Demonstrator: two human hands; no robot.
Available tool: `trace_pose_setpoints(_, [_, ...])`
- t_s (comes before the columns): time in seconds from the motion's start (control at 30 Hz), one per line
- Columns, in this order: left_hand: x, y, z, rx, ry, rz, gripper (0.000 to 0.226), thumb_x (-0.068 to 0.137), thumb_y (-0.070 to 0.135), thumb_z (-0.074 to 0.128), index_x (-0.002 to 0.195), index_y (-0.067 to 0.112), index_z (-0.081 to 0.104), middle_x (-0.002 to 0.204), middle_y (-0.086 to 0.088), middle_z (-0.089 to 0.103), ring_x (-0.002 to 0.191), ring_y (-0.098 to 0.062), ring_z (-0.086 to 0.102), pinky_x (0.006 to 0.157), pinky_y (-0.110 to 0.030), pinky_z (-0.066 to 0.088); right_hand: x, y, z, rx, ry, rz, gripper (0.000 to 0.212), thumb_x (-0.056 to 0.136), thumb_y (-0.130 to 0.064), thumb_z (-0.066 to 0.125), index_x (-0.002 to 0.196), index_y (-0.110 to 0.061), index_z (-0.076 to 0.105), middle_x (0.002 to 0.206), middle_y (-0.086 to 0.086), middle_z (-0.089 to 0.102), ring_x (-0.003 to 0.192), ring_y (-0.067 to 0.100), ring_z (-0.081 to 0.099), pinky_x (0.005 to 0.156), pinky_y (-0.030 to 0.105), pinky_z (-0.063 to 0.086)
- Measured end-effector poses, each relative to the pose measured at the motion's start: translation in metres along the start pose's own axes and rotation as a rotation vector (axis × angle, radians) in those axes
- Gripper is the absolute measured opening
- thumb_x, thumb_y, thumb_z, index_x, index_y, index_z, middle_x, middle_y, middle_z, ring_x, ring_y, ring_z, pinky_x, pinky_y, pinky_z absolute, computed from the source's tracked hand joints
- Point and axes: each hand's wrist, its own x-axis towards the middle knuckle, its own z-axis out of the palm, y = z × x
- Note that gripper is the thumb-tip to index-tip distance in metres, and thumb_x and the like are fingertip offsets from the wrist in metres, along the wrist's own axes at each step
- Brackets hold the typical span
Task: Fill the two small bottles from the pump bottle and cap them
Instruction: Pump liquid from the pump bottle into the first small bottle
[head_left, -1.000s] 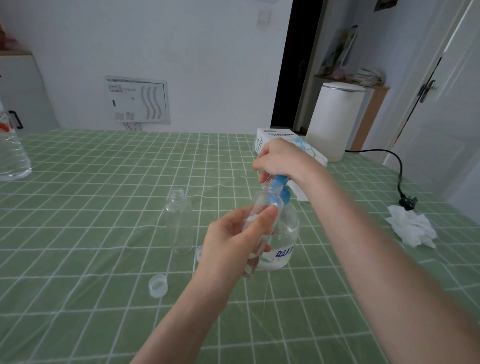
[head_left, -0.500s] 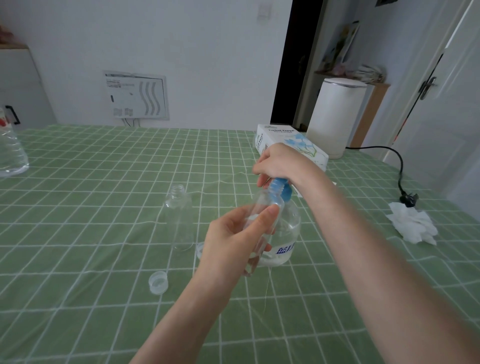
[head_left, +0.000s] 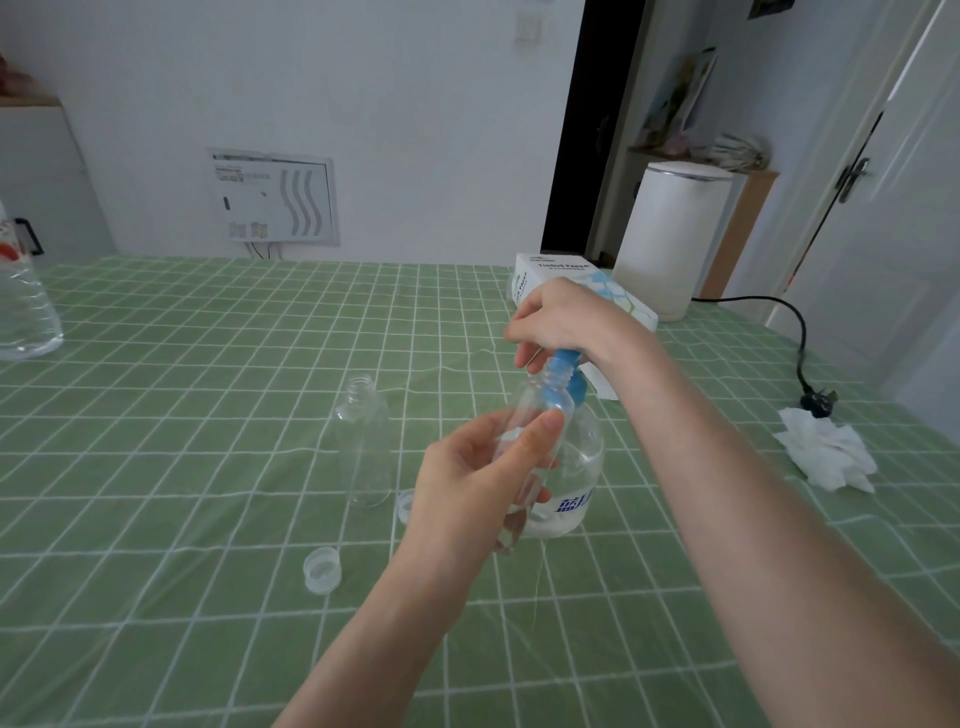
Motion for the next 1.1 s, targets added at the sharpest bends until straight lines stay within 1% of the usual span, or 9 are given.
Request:
trace_pose_setpoints(0.17, [0.0, -0.001, 0.0, -0.006, -0.007, -0.004, 0.035, 0.065, 0.046, 0.067, 0.084, 0.016, 0.07, 0.051, 0.009, 0.063, 0.034, 0.002, 0.048, 0.036, -0.009, 0.035, 0.001, 0.001, 0.0, 0.003, 0.011, 0.008, 0.025, 0.091, -0.013, 0.057, 0.11, -0.002, 0.068, 0.1, 0.008, 0.076, 0.104, 0.025, 0.07, 0.08, 0.03, 0.05])
trace_pose_setpoints(0.33, [0.0, -0.004, -0.001, 0.036, 0.011, -0.018, 0.043, 0.064, 0.049, 0.067, 0.089, 0.014, 0.071, 0.053, 0.009, 0.065, 0.035, 0.001, 0.05, 0.037, -0.009, 0.036, 0.001, 0.005, 0.008, 0.011, -0.015, 0.018, 0.026, 0.09, -0.013, 0.059, 0.112, -0.002, 0.065, 0.102, 0.011, 0.075, 0.105, 0.029, 0.069, 0.097, 0.041, 0.052])
trace_pose_setpoints(0.47, [0.0, -0.005, -0.001, 0.035, 0.013, -0.023, 0.045, 0.064, 0.048, 0.067, 0.09, 0.012, 0.07, 0.052, 0.009, 0.064, 0.034, 0.002, 0.05, 0.037, -0.009, 0.037, 0.002, 0.006, 0.008, 0.02, -0.011, 0.007, 0.021, 0.09, -0.013, 0.059, 0.107, -0.002, 0.065, 0.097, 0.009, 0.076, 0.102, 0.028, 0.07, 0.096, 0.041, 0.053])
trace_pose_setpoints(0.53, [0.0, -0.003, -0.001, 0.037, 0.011, -0.017, 0.043, 0.064, 0.048, 0.067, 0.088, 0.013, 0.07, 0.051, 0.009, 0.063, 0.033, 0.001, 0.048, 0.036, -0.011, 0.036, 0.002, 0.006, 0.006, 0.043, 0.012, -0.019, 0.011, 0.09, -0.013, 0.057, 0.099, -0.008, 0.063, 0.086, 0.005, 0.075, 0.099, 0.026, 0.071, 0.092, 0.037, 0.053])
trace_pose_setpoints(0.7, [0.0, -0.001, 0.0, 0.052, 0.003, 0.002, 0.042, 0.069, 0.046, 0.065, 0.091, 0.011, 0.07, 0.051, 0.009, 0.063, 0.034, 0.001, 0.048, 0.038, -0.01, 0.037, 0.002, 0.003, -0.002, 0.062, 0.055, -0.073, 0.004, 0.09, -0.013, 0.055, 0.091, -0.015, 0.057, 0.067, -0.002, 0.067, 0.08, 0.018, 0.064, 0.078, 0.03, 0.049])
trace_pose_setpoints(0.73, [0.0, 0.0, 0.0, 0.058, 0.002, 0.001, 0.041, 0.069, 0.046, 0.065, 0.091, 0.012, 0.07, 0.05, 0.01, 0.063, 0.034, 0.001, 0.048, 0.038, -0.01, 0.037, 0.002, 0.003, -0.002, 0.054, 0.046, -0.075, 0.007, 0.091, -0.013, 0.054, 0.096, -0.013, 0.06, 0.068, -0.002, 0.067, 0.08, 0.017, 0.063, 0.076, 0.029, 0.048])
trace_pose_setpoints(0.8, [0.001, 0.0, 0.0, 0.055, 0.001, -0.003, 0.04, 0.069, 0.046, 0.065, 0.09, 0.012, 0.07, 0.05, 0.01, 0.062, 0.034, 0.001, 0.048, 0.038, -0.01, 0.036, 0.002, 0.002, -0.001, 0.049, 0.026, -0.066, 0.017, 0.091, -0.011, 0.054, 0.105, -0.008, 0.063, 0.07, -0.001, 0.067, 0.083, 0.019, 0.064, 0.081, 0.031, 0.051])
trace_pose_setpoints(0.9, [0.001, -0.001, 0.0, 0.044, 0.0, -0.003, 0.041, 0.069, 0.044, 0.065, 0.091, 0.01, 0.07, 0.05, 0.009, 0.063, 0.035, 0.001, 0.05, 0.039, -0.009, 0.038, 0.0, 0.0, 0.001, 0.036, 0.016, -0.051, 0.016, 0.09, -0.009, 0.055, 0.102, -0.006, 0.065, 0.071, 0.0, 0.068, 0.091, 0.023, 0.068, 0.091, 0.036, 0.053])
trace_pose_setpoints(1.1, [0.003, -0.003, -0.001, 0.043, 0.016, -0.01, 0.044, 0.065, 0.048, 0.067, 0.092, 0.013, 0.072, 0.059, 0.006, 0.067, 0.038, -0.001, 0.053, 0.038, -0.01, 0.038, 0.0, 0.001, 0.004, 0.028, 0.03, -0.029, 0.021, 0.089, -0.01, 0.056, 0.105, -0.001, 0.066, 0.098, 0.011, 0.076, 0.102, 0.029, 0.071, 0.092, 0.038, 0.055])
